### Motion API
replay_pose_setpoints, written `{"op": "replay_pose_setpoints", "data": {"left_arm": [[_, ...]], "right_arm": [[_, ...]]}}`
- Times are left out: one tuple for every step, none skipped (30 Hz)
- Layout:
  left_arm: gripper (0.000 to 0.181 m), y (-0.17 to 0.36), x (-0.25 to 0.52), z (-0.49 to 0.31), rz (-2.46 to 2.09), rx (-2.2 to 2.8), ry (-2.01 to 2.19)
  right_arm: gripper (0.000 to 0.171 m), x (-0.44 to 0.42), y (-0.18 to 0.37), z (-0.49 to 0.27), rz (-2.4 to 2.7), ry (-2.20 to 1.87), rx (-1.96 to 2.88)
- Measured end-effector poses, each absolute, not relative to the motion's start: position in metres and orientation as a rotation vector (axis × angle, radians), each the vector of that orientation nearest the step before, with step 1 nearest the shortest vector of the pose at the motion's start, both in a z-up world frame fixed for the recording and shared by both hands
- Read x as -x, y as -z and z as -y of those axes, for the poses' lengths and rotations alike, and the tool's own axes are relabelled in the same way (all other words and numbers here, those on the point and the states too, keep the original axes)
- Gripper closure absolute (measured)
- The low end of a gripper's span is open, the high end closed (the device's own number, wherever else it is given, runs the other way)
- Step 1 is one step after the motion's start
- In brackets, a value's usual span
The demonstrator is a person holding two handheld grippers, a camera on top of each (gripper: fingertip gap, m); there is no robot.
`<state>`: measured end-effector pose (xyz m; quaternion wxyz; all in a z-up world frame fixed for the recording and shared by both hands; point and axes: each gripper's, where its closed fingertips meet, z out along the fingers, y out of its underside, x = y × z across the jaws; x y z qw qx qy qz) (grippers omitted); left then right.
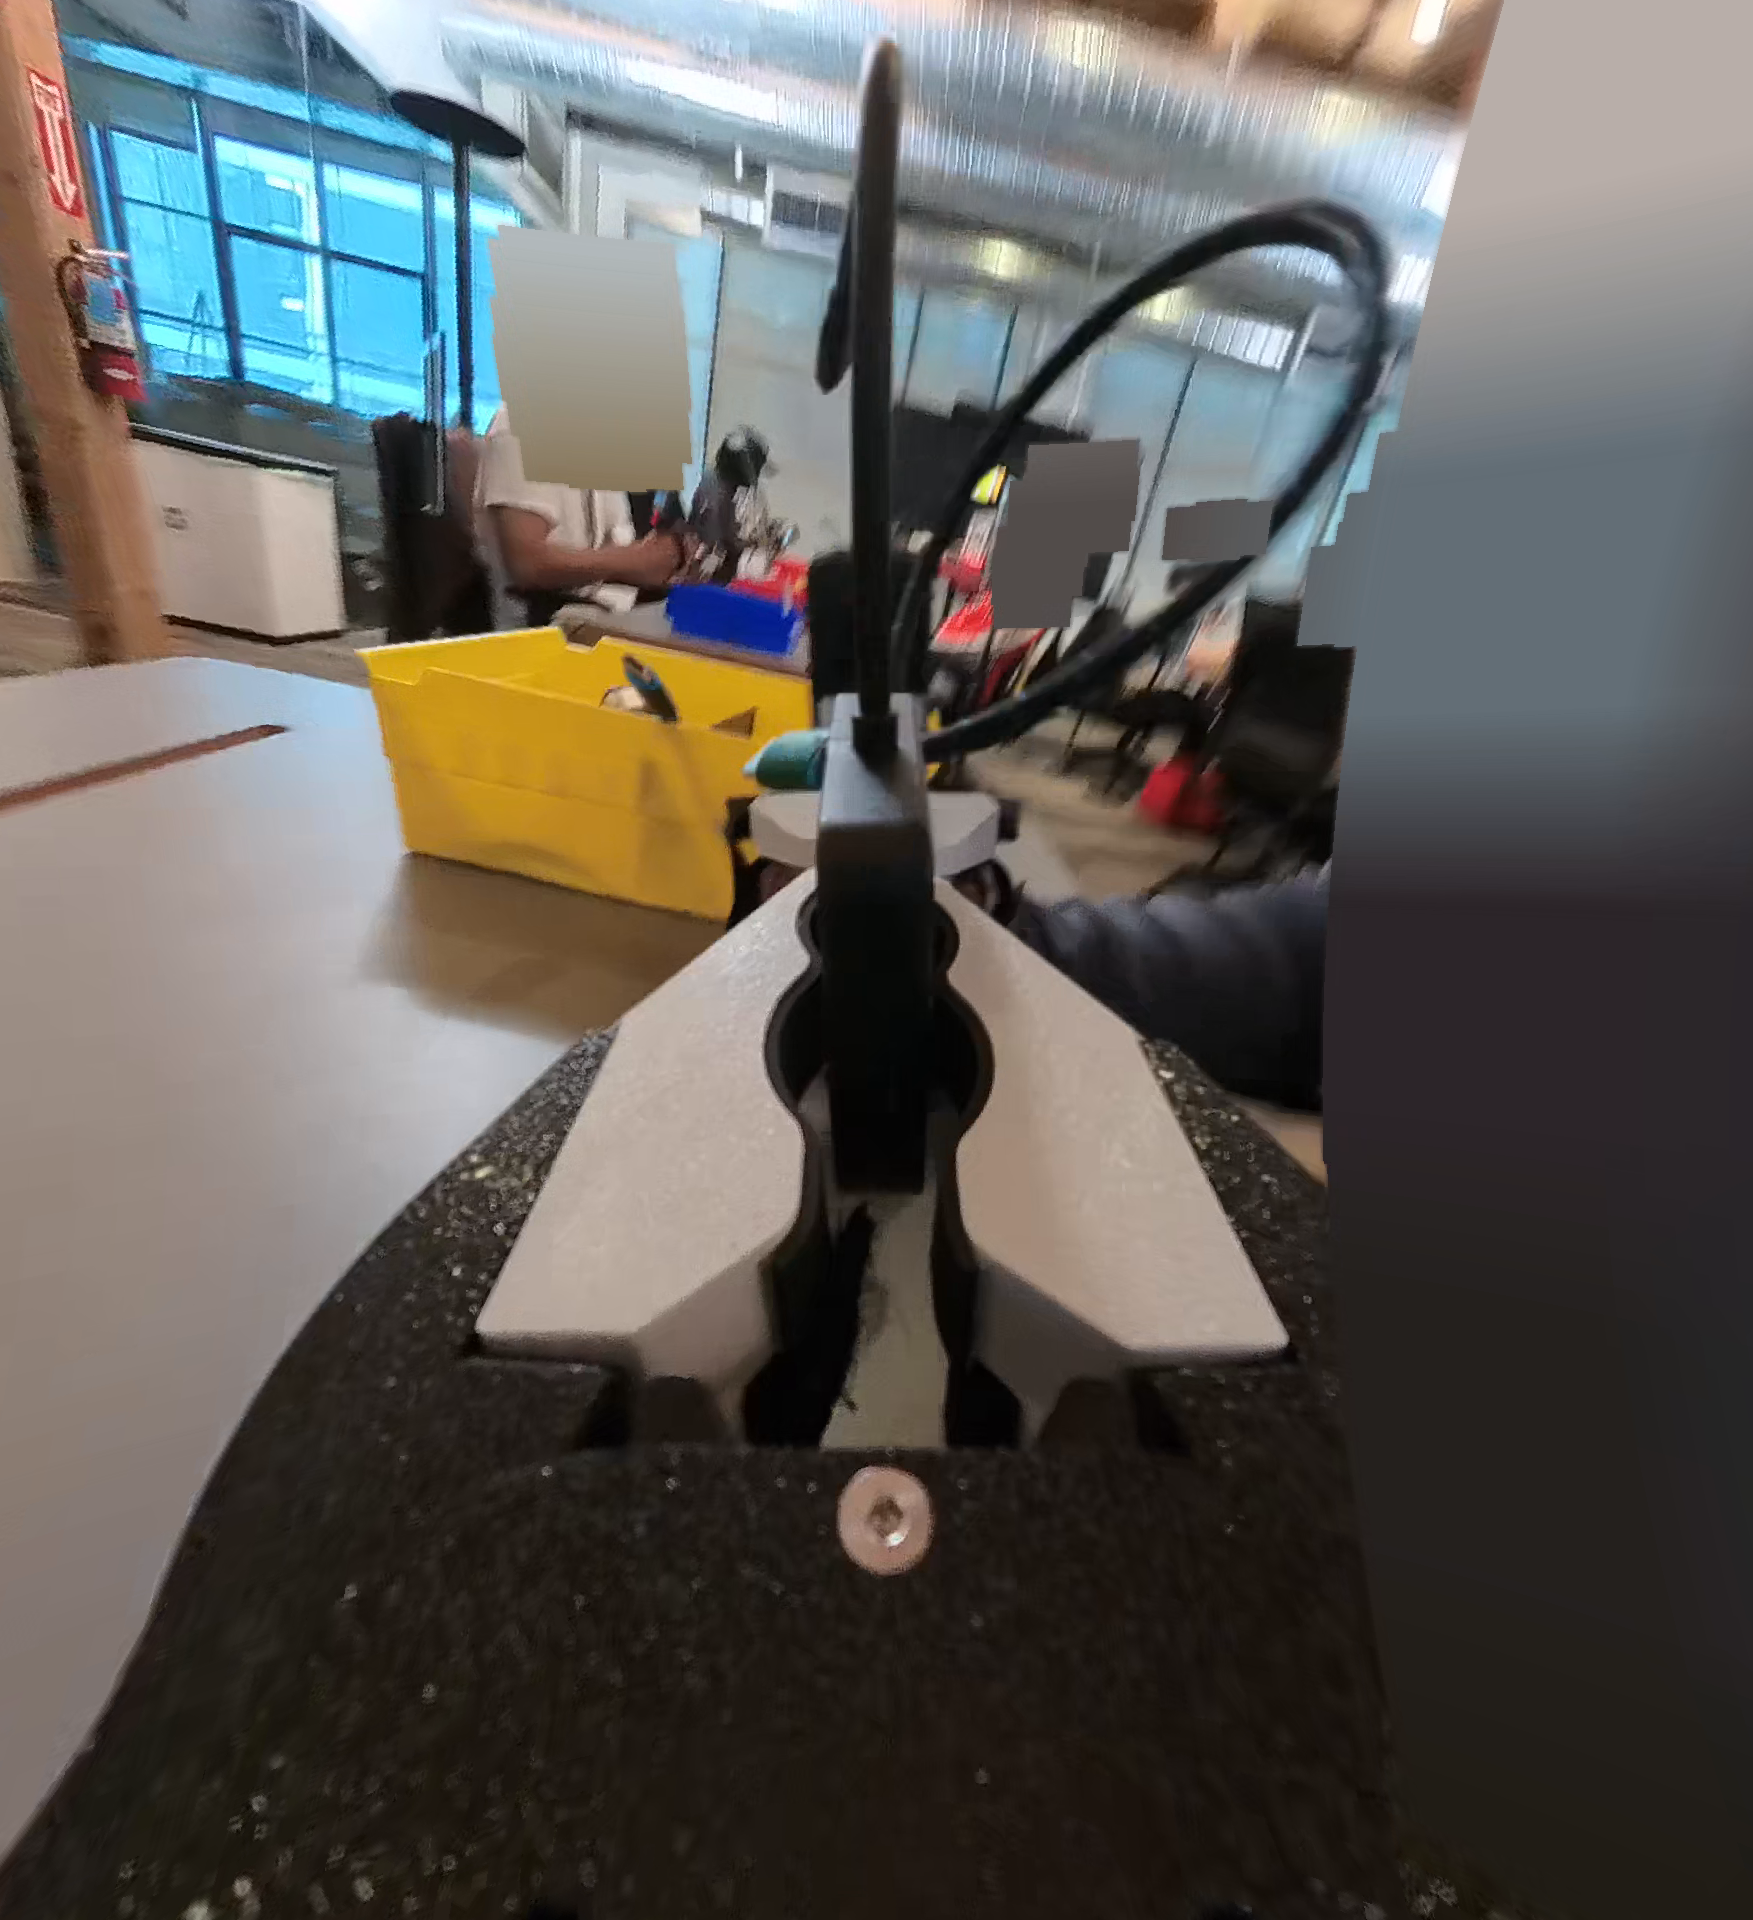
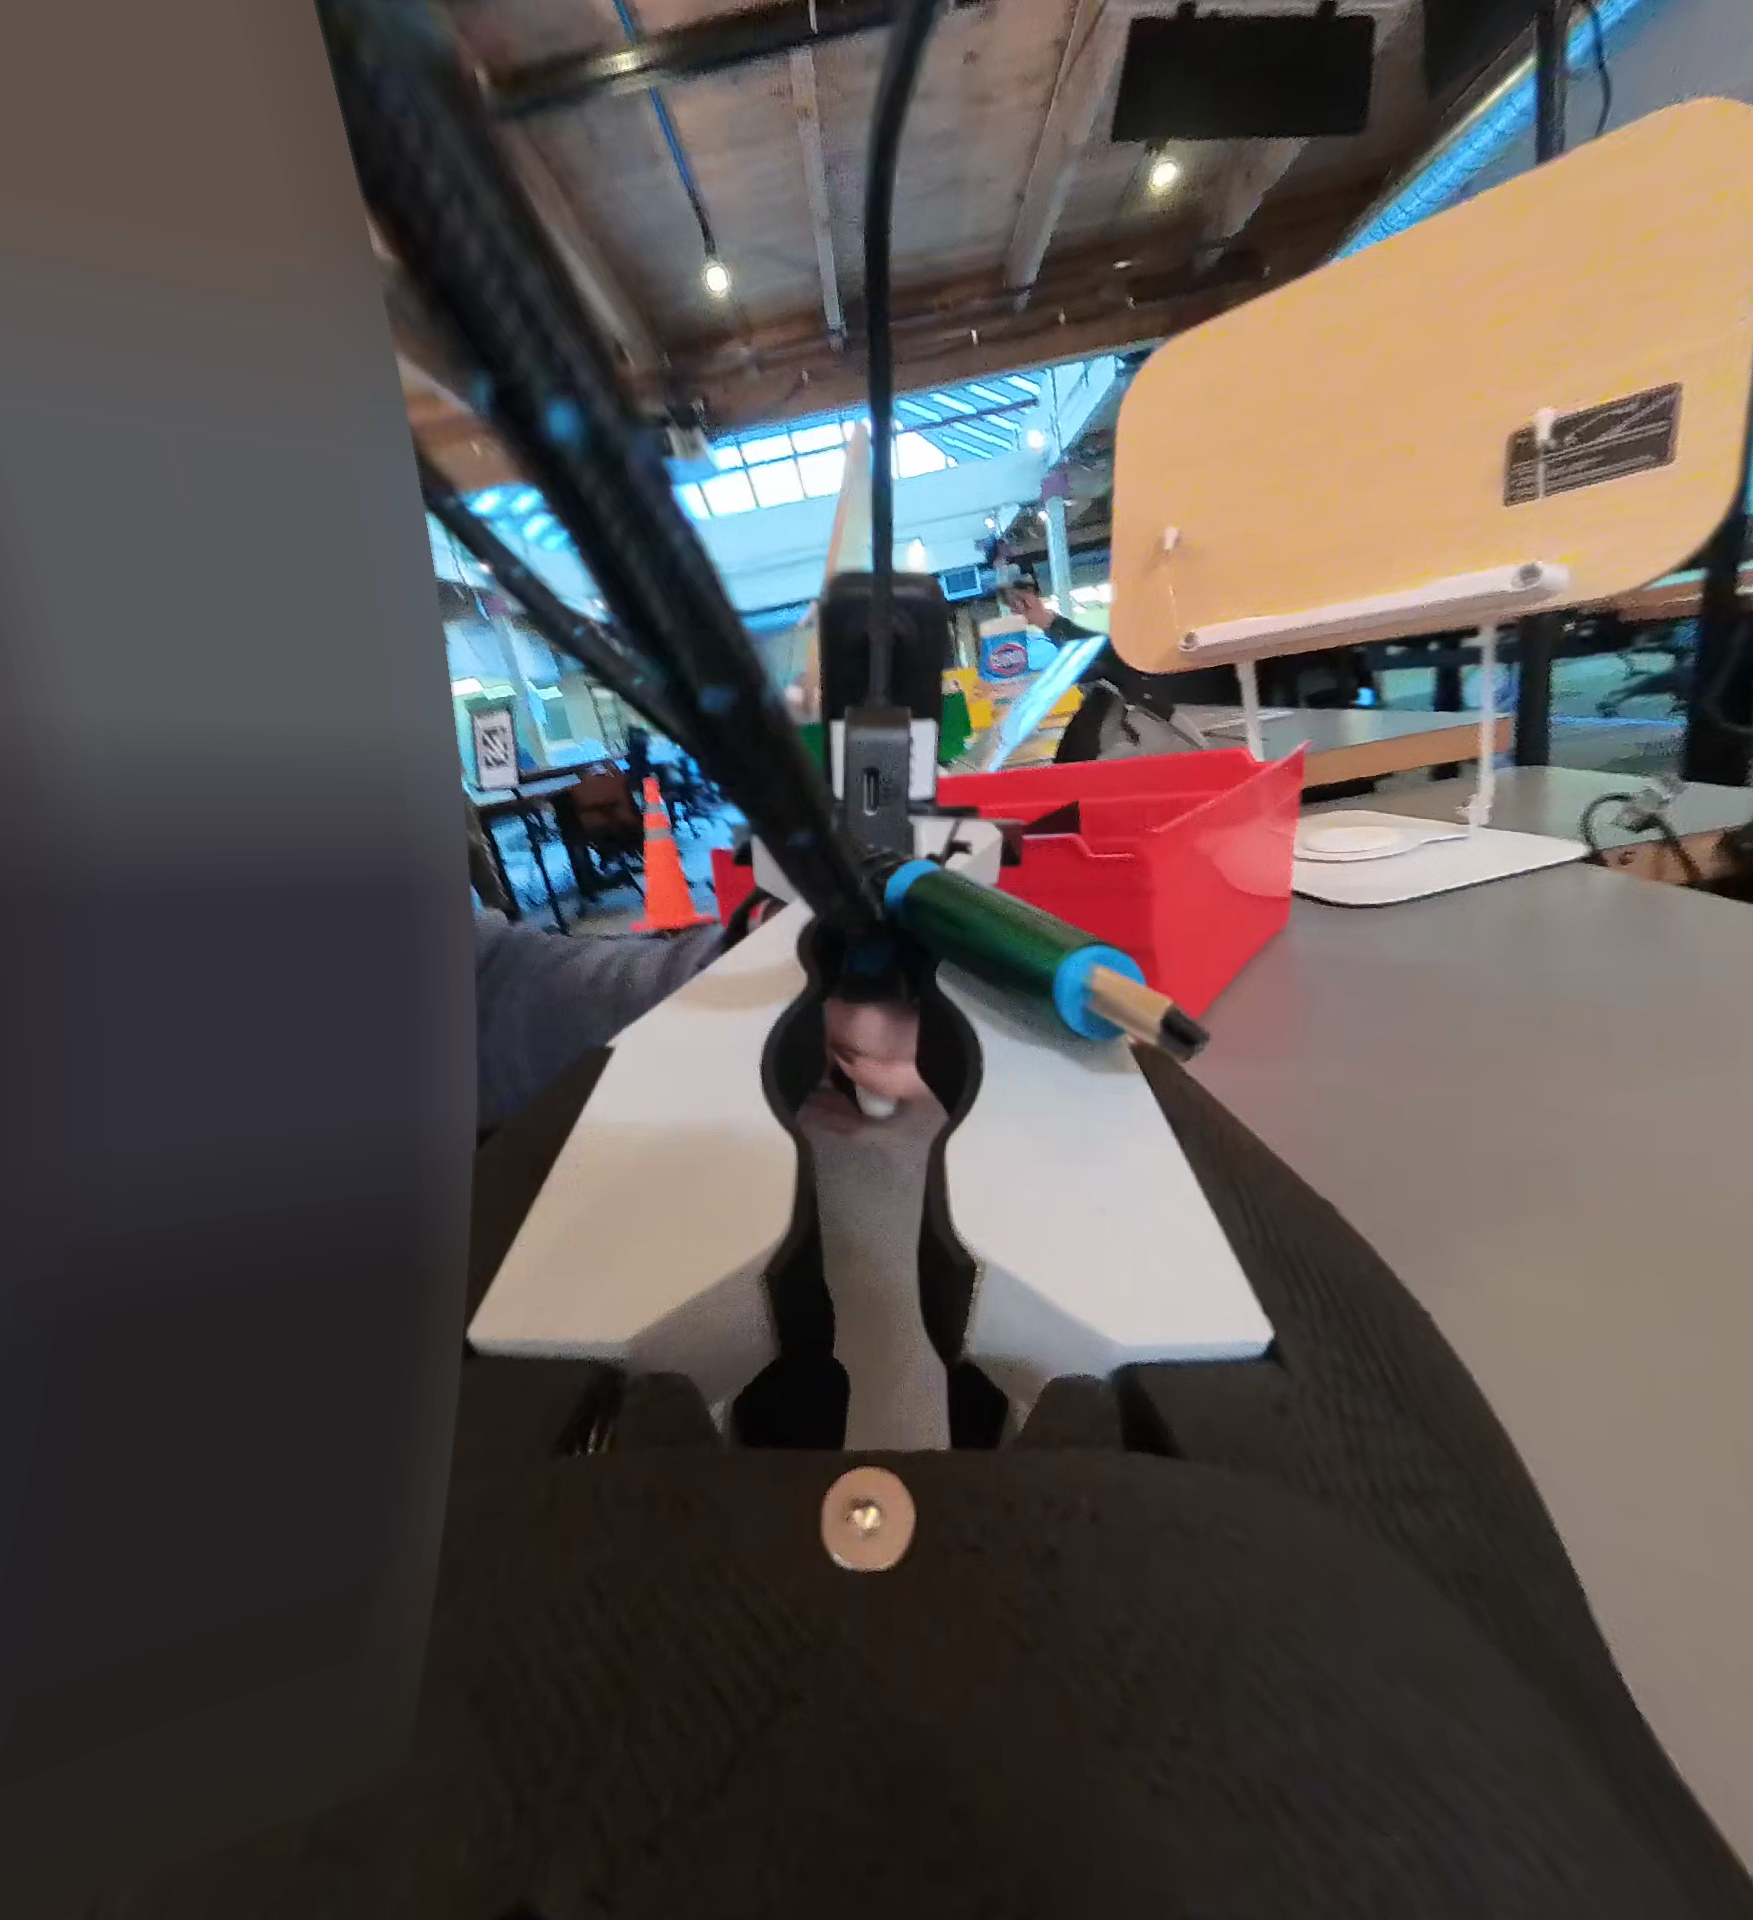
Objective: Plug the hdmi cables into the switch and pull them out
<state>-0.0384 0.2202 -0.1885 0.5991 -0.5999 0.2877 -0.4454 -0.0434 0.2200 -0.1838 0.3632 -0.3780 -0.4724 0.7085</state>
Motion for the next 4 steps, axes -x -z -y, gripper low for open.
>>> {"op": "replay_pose_setpoints", "data": {"left_arm": [[0.170,0.190,0.039,-0.219,-0.698,1.408,0.989],[0.170,0.193,0.039,-0.216,-0.734,1.420,0.959],[0.170,0.195,0.039,-0.212,-0.764,1.423,0.943],[0.170,0.197,0.039,-0.207,-0.792,1.426,0.933]], "right_arm": [[0.162,0.044,0.186,-0.218,1.237,-1.778,0.967],[0.162,0.044,0.188,-0.215,1.262,-1.738,0.961],[0.162,0.044,0.189,-0.211,1.290,-1.706,0.950],[0.162,0.043,0.191,-0.206,1.322,-1.674,0.935]]}}
